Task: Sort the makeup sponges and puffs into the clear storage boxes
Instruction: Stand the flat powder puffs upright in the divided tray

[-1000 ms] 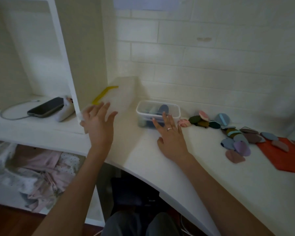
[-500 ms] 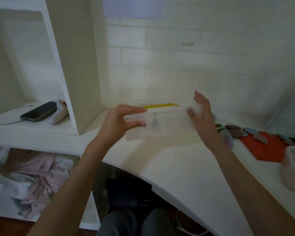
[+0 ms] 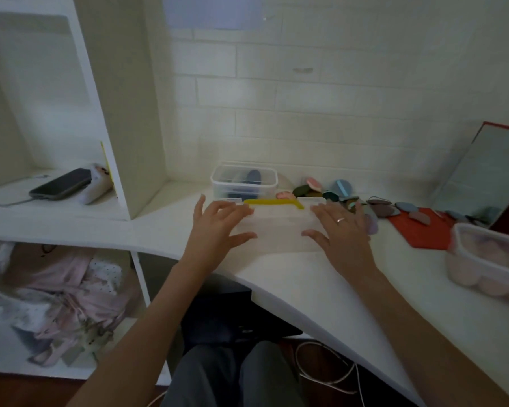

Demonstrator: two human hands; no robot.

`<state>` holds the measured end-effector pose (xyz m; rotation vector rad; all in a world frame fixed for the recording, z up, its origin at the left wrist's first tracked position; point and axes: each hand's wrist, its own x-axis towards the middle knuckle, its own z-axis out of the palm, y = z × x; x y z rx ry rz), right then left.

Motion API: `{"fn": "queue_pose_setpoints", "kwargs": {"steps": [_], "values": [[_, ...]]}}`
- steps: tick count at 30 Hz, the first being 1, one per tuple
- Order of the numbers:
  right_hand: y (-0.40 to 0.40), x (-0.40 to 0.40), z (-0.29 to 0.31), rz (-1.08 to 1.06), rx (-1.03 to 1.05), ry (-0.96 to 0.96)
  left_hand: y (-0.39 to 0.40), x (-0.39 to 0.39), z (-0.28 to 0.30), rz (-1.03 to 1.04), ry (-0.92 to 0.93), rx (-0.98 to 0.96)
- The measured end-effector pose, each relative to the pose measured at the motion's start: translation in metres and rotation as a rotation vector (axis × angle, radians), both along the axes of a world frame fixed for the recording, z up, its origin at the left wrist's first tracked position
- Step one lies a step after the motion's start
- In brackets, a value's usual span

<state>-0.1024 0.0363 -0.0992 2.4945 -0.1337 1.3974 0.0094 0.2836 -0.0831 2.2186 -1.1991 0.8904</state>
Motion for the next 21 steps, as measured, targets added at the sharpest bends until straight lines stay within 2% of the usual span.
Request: {"fn": "queue_pose_setpoints", "kwargs": {"steps": [2, 4, 8, 12, 18, 21], "values": [[0.005, -0.001, 0.001, 0.04, -0.06, -0.062, -0.003, 0.001, -0.008, -0.015, -0.169, -0.042], [0.007, -0.003, 0.003, 0.036, -0.085, -0.078, -0.005, 0.003, -0.009, -0.012, -0.233, -0.084], [0.005, -0.002, 0.006, 0.099, -0.042, -0.038, -0.004, 0.004, -0.006, -0.003, -0.219, -0.09], [0.004, -0.005, 0.009, 0.274, 0.118, 0.009, -0.002, 0.005, -0.009, -0.03, -0.174, -0.129], [0.009, -0.003, 0.01, 0.367, 0.325, -0.037, 0.0, 0.013, -0.002, -0.065, -0.156, -0.137], [0.008, -0.001, 0.009, 0.402, 0.346, -0.096, 0.0, 0.014, 0.004, -0.087, -0.134, -0.123]]}}
